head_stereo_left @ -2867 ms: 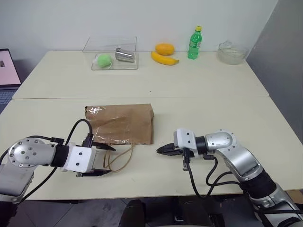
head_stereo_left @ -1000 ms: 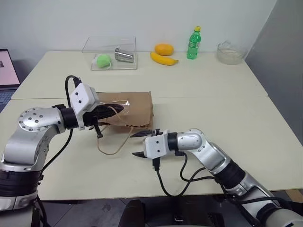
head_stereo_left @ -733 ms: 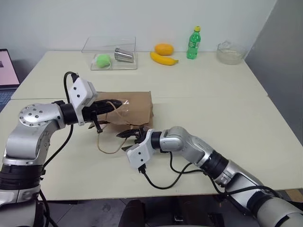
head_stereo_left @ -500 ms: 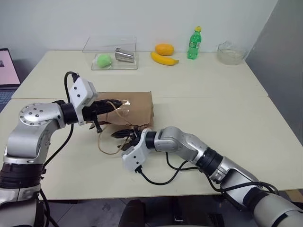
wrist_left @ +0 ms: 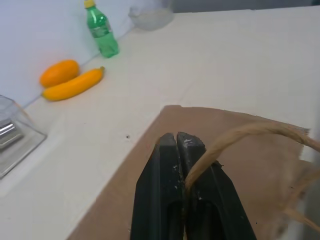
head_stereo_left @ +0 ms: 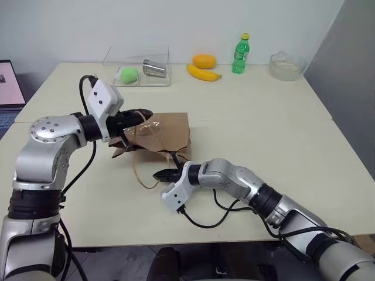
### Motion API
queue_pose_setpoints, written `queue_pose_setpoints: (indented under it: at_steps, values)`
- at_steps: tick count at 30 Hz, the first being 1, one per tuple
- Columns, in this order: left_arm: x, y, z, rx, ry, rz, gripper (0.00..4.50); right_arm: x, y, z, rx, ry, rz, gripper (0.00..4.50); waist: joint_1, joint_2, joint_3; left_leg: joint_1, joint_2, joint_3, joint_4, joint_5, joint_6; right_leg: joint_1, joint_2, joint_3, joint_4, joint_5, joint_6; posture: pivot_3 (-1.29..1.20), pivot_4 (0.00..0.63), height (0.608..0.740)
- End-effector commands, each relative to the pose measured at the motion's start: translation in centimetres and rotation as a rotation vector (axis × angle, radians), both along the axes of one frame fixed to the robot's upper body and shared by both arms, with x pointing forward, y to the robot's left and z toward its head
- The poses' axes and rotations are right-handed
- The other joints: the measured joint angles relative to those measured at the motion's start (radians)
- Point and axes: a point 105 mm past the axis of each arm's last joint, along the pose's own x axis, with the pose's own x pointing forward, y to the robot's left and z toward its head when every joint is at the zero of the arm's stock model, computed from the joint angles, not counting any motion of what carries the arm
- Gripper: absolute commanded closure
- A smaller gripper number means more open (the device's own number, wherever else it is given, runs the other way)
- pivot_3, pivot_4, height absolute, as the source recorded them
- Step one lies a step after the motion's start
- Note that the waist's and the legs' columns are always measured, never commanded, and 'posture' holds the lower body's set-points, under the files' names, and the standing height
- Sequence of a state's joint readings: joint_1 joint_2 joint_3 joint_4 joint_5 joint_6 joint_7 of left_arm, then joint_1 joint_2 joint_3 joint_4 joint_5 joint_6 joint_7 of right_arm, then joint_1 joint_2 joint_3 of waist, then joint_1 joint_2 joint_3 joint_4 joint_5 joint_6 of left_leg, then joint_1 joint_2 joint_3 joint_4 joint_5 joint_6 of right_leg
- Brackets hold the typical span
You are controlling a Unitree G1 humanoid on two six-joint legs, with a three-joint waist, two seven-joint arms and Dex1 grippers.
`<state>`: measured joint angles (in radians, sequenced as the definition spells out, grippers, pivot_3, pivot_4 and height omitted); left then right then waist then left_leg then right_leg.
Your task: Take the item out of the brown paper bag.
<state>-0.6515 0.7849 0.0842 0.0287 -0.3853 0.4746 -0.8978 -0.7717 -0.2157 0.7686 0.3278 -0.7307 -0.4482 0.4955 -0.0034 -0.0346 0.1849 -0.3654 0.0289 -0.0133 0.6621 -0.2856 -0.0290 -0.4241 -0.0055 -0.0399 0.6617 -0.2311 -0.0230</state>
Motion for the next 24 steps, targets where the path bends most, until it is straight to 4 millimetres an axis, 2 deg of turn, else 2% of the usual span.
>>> queue_pose_setpoints:
  at_steps: [1, 6, 10, 14, 18, 21, 24]
  values:
    - [1.8, 1.3, 3.9, -0.066, -0.097, 0.134, 4.5, -0.8, -0.5, -1.6, -0.046, -0.021, 0.034, 4.48, 0.001, -0.001, 0.0, 0.0, 0.0, 0.0, 0.0, 0.0, 0.0, 0.0, 0.0, 0.0, 0.0, 0.0, 0.0, 0.0, 0.15, 0.74]
    - [3.3, 2.1, 6.2, -0.087, -0.157, 0.202, 4.5, -0.5, -1.8, -3.3, -0.092, -0.008, 0.007, 4.48, -0.002, -0.002, -0.001, 0.0, 0.0, 0.0, 0.0, 0.0, 0.0, 0.0, 0.0, 0.001, 0.0, 0.0, 0.0, 0.0, 0.15, 0.74]
    - [3.7, 2.3, 7.6, -0.112, -0.185, 0.213, 4.5, -0.4, -2.6, -3.7, -0.114, -0.013, 0.01, 4.48, -0.003, -0.002, -0.001, 0.001, 0.0, 0.0, 0.0, 0.0, 0.0, 0.001, -0.001, 0.001, 0.0, 0.0, 0.0, 0.0, 0.15, 0.74]
    - [3.4, 1.9, 8.4, -0.131, -0.19, 0.182, 4.5, -0.3, -2.8, -3.0, -0.087, -0.014, 0.013, 4.48, -0.001, -0.002, -0.001, 0.002, 0.0, 0.0, 0.0, 0.0, 0.0, 0.002, -0.003, 0.001, 0.0, 0.0, 0.0, 0.0, 0.15, 0.74]
    - [2.4, 1.0, 8.5, -0.16, -0.161, 0.101, 4.5, -0.3, -3.5, -1.0, -0.011, 0.046, 0.01, 4.48, 0.001, -0.002, -0.001, 0.0, 0.0, 0.0, 0.001, 0.0, 0.0, 0.002, -0.005, 0.0, -0.001, 0.0, 0.0, 0.0, 0.15, 0.74]
    - [1.1, 0.0, 8.1, -0.168, -0.129, 0.007, 4.5, -0.2, -4.3, 0.3, 0.04, 0.122, -0.031, 3.88, -0.001, -0.002, -0.001, 0.0, 0.0, 0.0, 0.001, 0.0, 0.0, 0.002, -0.007, 0.001, -0.001, 0.0, 0.001, 0.0, 0.15, 0.74]
    - [-0.5, -1.1, 7.5, -0.168, -0.089, -0.094, 4.5, -0.5, -4.9, 1.7, 0.083, 0.196, -0.033, 2.83, -0.004, -0.003, -0.001, 0.0, 0.0, -0.001, 0.001, 0.0, 0.0, 0.002, -0.01, 0.001, -0.001, 0.0, 0.001, 0.0, 0.15, 0.74]
